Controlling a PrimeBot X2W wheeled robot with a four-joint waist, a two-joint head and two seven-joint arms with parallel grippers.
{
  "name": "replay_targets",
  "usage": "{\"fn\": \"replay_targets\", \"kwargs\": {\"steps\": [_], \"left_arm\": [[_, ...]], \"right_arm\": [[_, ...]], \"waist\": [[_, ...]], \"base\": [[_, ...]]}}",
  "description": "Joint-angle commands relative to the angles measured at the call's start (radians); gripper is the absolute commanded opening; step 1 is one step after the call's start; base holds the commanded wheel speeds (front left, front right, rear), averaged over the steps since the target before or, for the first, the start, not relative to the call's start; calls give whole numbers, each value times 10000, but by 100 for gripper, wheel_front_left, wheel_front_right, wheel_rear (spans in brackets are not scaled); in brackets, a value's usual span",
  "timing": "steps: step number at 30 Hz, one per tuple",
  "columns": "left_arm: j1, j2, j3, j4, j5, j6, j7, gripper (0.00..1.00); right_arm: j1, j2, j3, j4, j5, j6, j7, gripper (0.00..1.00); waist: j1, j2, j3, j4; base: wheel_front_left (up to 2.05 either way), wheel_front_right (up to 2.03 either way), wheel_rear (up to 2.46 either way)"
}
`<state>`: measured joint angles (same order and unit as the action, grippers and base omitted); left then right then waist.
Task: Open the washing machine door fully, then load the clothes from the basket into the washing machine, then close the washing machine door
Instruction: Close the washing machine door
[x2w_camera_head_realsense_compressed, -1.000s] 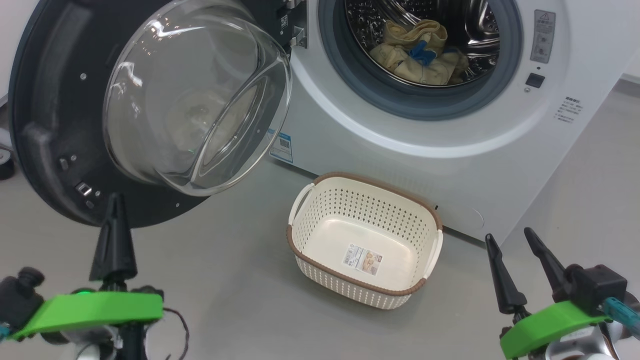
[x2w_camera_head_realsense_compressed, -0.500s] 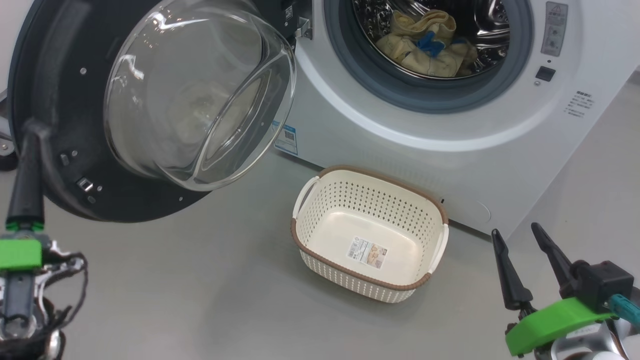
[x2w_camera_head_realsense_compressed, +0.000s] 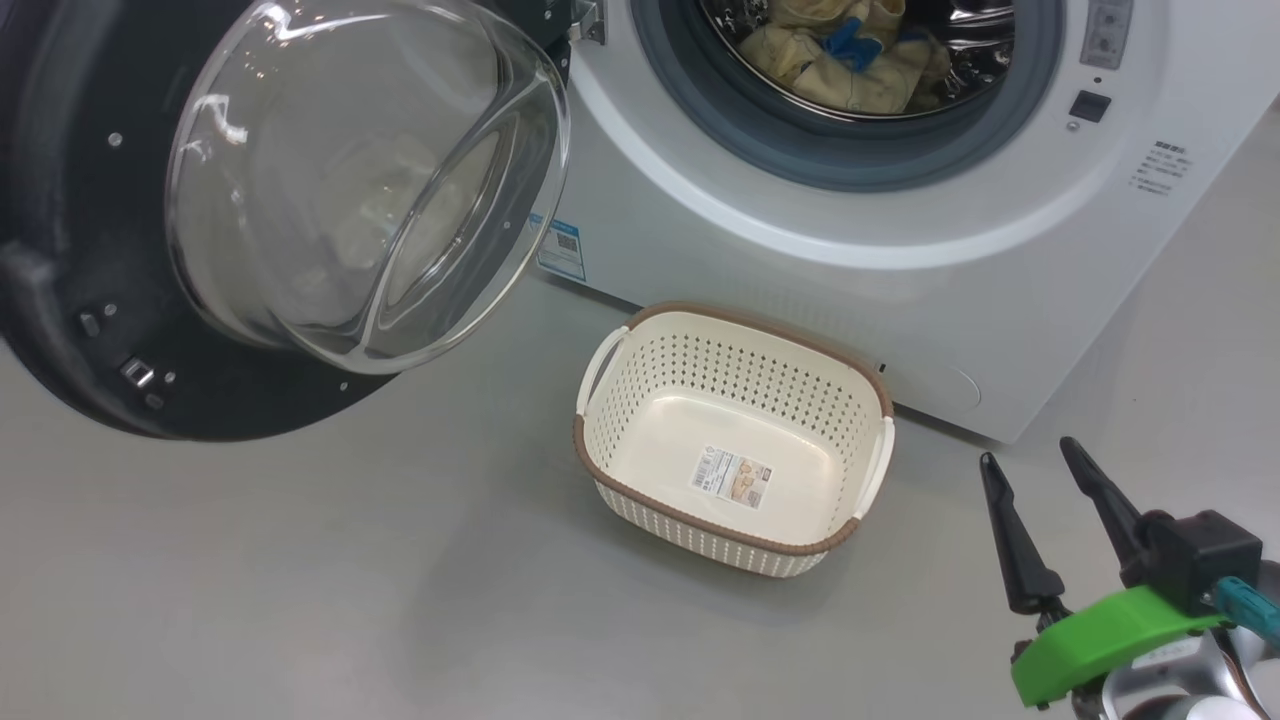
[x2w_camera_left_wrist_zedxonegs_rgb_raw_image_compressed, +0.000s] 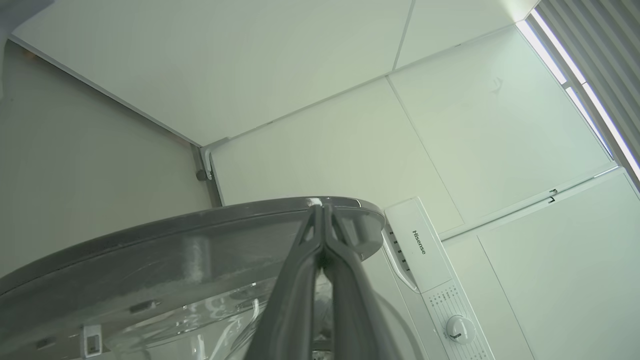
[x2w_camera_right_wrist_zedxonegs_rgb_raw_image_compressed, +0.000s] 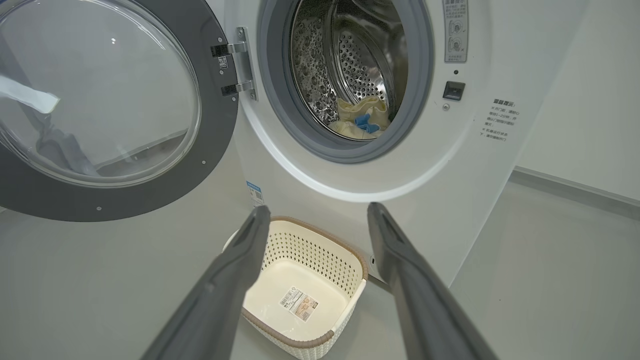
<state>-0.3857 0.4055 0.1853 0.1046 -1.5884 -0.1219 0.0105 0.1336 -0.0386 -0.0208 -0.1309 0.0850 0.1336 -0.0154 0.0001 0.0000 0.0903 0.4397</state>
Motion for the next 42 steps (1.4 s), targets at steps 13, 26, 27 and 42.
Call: {"fn": "replay_targets", "kwargs": {"steps": [13, 26, 27, 42], "left_arm": [[-1697, 1322, 1095, 2260, -809, -86, 944, 0], [-2831, 1235, 1195, 4081, -944, -87, 1454, 0], [-2875, 1217, 1184, 4123, -908, -87, 1466, 0], [-3154, 1107, 941, 4336, -606, -88, 2157, 0]], "right_arm": [[-525, -116, 236, -740, -354, -29, 381, 100], [-626, -391, 281, -1126, -414, -29, 764, 100], [-621, -399, 276, -1144, -415, -29, 784, 100], [-702, -454, 274, -1200, -347, -29, 844, 100]], "waist": [[-1, 0, 431, -563], [-1, 0, 962, -884], [-1, 0, 997, -898], [-1, 0, 1308, -963]], "base": [[0, 0, 0], [0, 0, 0], [0, 0, 0], [0, 0, 0]]}}
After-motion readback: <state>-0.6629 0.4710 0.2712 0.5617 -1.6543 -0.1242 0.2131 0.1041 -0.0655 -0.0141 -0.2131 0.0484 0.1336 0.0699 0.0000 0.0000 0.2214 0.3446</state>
